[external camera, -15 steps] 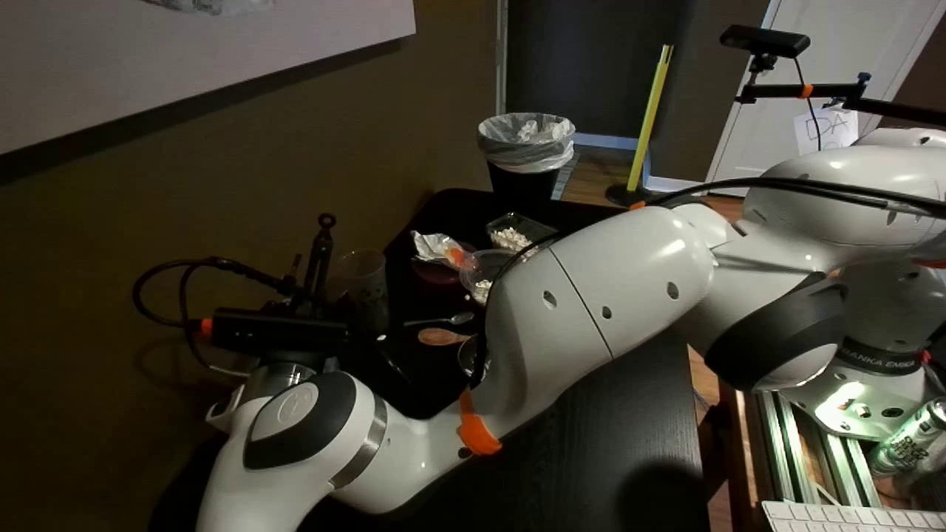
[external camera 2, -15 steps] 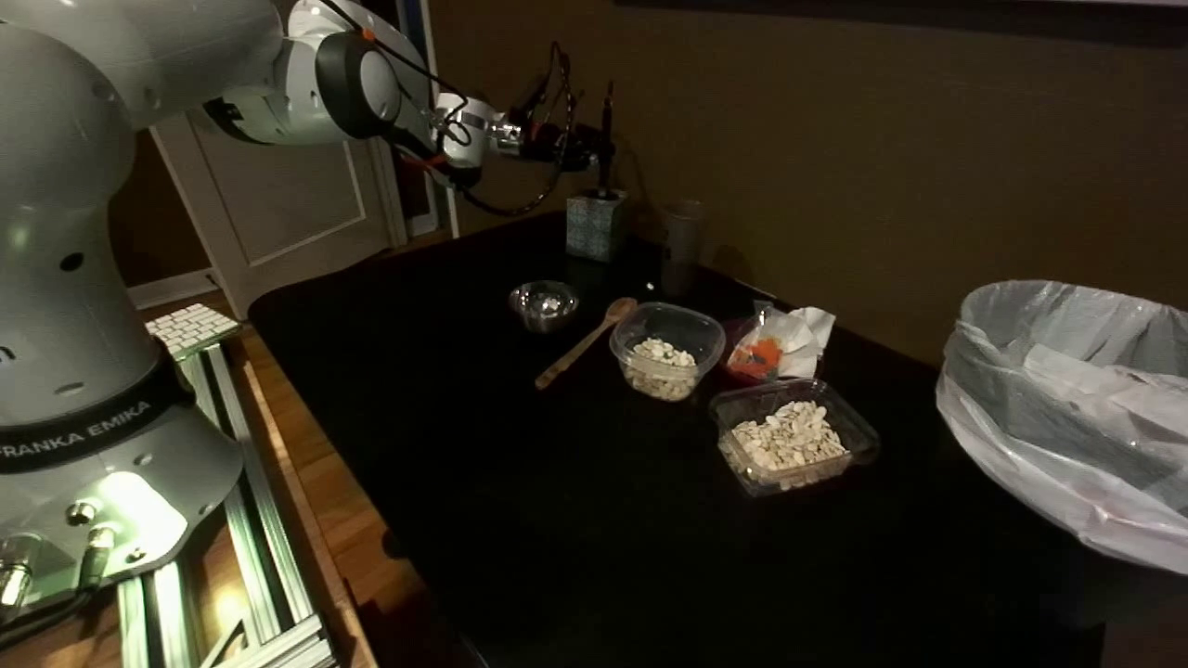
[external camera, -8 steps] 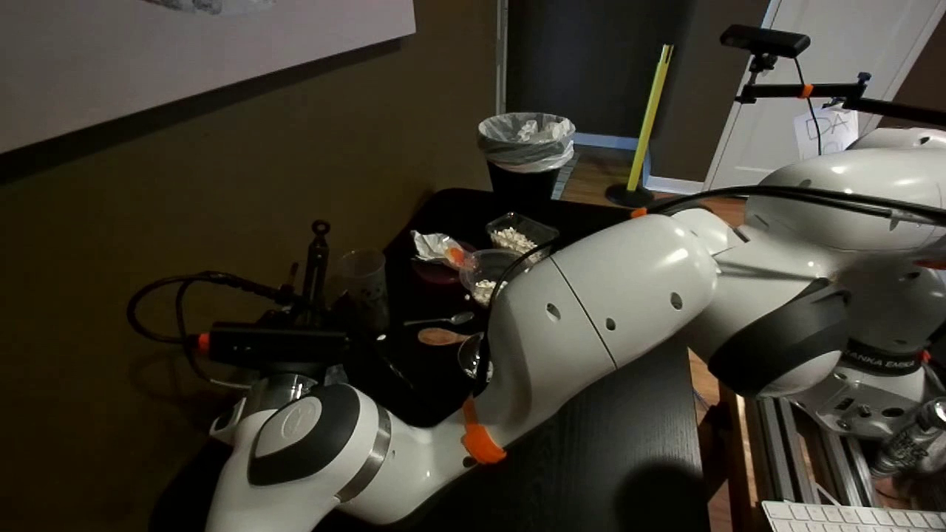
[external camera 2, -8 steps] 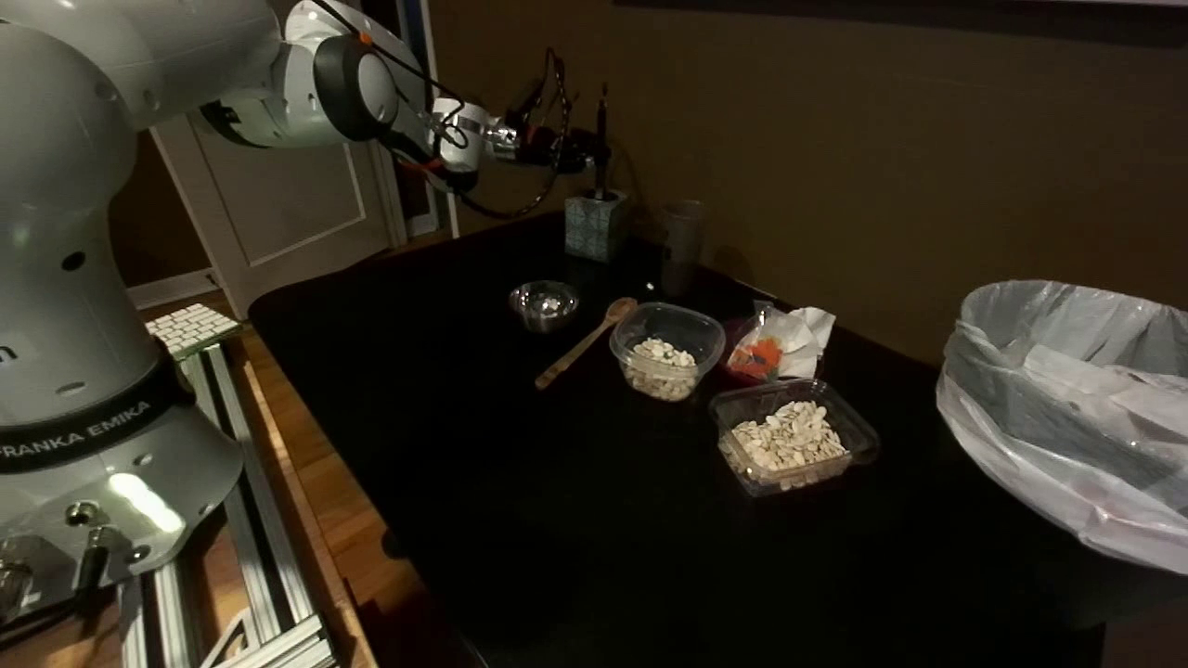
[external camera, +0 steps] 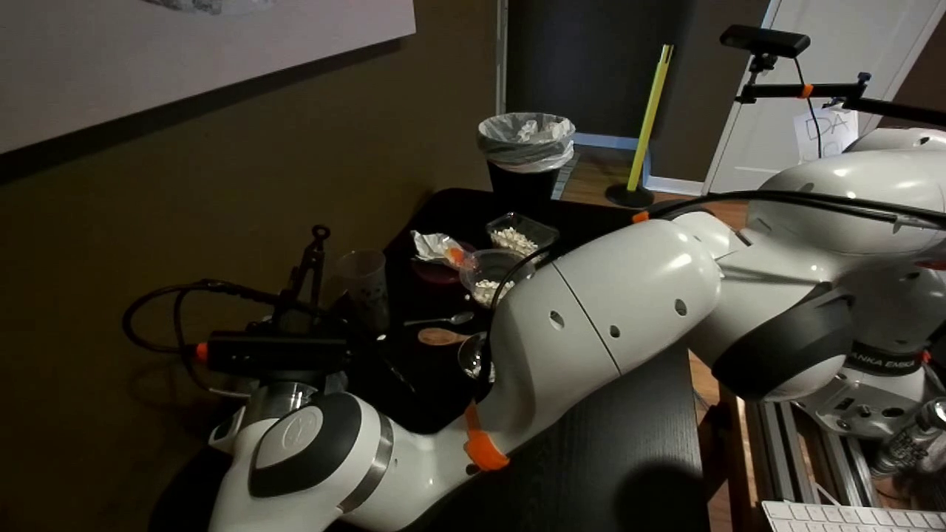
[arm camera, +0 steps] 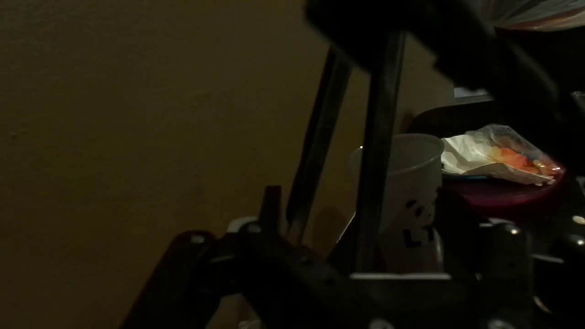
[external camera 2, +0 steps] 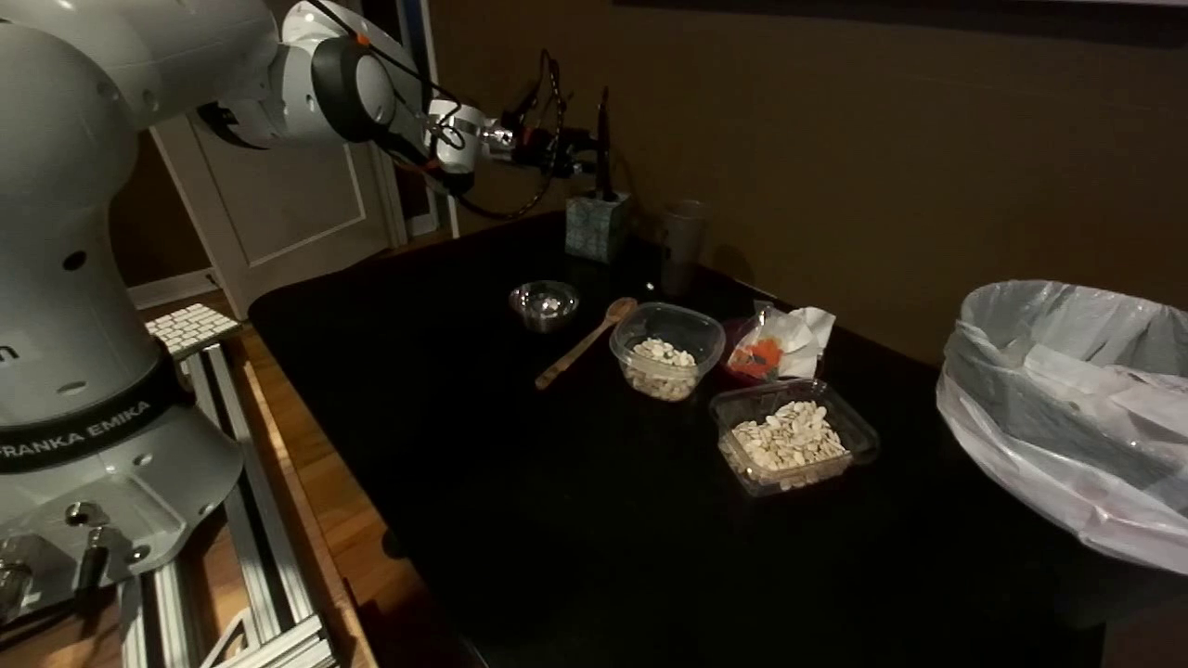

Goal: Put the tongs in the tissue paper dispenser

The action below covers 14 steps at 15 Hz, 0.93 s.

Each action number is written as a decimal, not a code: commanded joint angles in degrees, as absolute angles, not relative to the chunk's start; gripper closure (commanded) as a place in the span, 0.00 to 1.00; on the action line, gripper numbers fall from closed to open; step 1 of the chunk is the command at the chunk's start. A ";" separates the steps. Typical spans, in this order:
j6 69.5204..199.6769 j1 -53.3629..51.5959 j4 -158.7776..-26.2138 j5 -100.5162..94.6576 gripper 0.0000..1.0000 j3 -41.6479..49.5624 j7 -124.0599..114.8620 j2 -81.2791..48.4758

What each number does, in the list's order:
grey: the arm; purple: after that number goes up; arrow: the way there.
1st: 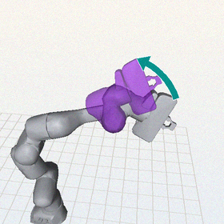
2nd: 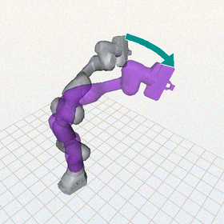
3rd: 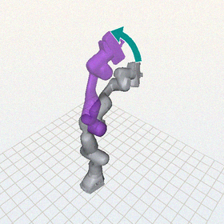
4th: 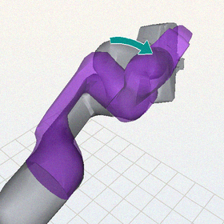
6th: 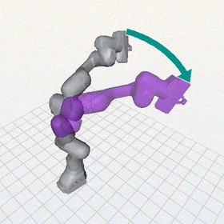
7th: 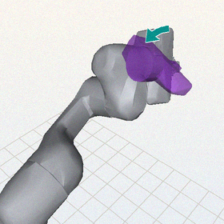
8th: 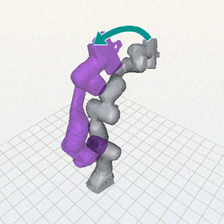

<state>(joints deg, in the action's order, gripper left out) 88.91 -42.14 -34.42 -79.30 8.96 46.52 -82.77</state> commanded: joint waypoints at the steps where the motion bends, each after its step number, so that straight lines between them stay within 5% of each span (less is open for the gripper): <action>1: 90.02 -42.31 -32.78 -80.27 0.00 9.36 46.83 -83.98; 14: 102.07 -39.51 -43.35 -70.36 0.00 -3.56 55.08 -69.35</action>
